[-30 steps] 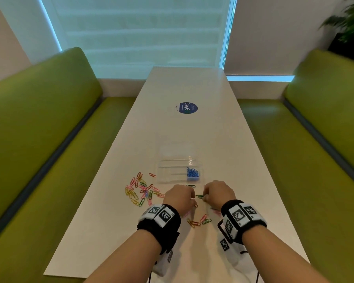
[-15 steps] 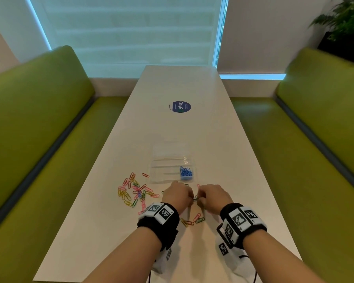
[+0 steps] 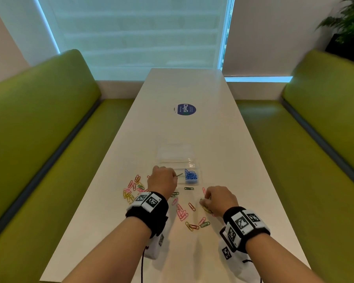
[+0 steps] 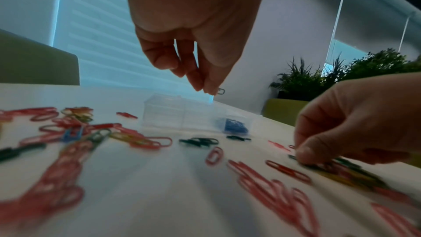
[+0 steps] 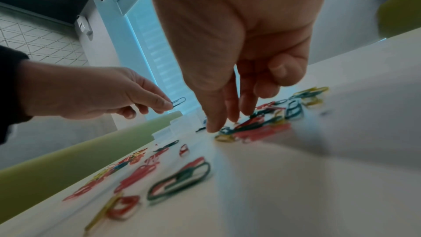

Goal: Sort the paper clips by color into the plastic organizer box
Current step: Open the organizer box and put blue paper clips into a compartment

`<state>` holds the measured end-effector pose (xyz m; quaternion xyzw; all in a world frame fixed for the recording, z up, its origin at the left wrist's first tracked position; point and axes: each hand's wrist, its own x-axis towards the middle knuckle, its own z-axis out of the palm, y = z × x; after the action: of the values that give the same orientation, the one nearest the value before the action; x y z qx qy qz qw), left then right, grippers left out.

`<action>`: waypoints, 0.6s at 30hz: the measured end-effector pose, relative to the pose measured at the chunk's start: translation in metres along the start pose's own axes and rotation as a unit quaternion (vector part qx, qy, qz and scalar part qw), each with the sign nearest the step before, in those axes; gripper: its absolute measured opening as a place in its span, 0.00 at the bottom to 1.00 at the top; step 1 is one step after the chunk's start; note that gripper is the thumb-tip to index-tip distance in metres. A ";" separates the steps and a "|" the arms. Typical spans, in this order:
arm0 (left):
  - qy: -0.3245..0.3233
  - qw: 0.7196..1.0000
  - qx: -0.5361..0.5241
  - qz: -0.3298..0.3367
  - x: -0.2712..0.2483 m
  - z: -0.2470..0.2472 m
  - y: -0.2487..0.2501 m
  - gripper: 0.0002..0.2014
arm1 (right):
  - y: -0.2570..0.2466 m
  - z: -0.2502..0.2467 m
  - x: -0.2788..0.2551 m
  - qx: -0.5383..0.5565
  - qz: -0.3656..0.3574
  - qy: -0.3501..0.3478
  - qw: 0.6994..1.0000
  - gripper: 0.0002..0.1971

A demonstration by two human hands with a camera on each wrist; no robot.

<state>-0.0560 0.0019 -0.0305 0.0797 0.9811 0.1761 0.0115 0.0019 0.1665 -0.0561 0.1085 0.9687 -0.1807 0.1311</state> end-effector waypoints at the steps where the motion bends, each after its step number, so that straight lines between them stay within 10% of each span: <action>1: -0.002 1.000 0.004 -0.004 0.003 -0.002 0.000 0.14 | -0.001 0.001 0.001 -0.002 0.003 0.000 1.000 0.12; 18: -0.059 0.995 -0.066 0.054 0.001 0.011 0.008 0.14 | -0.009 -0.005 0.004 0.092 -0.017 0.033 0.995 0.07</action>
<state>-0.0556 0.0135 -0.0377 0.1420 0.9591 0.2362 0.0647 -0.0051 0.1610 -0.0497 0.1091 0.9536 -0.2673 0.0856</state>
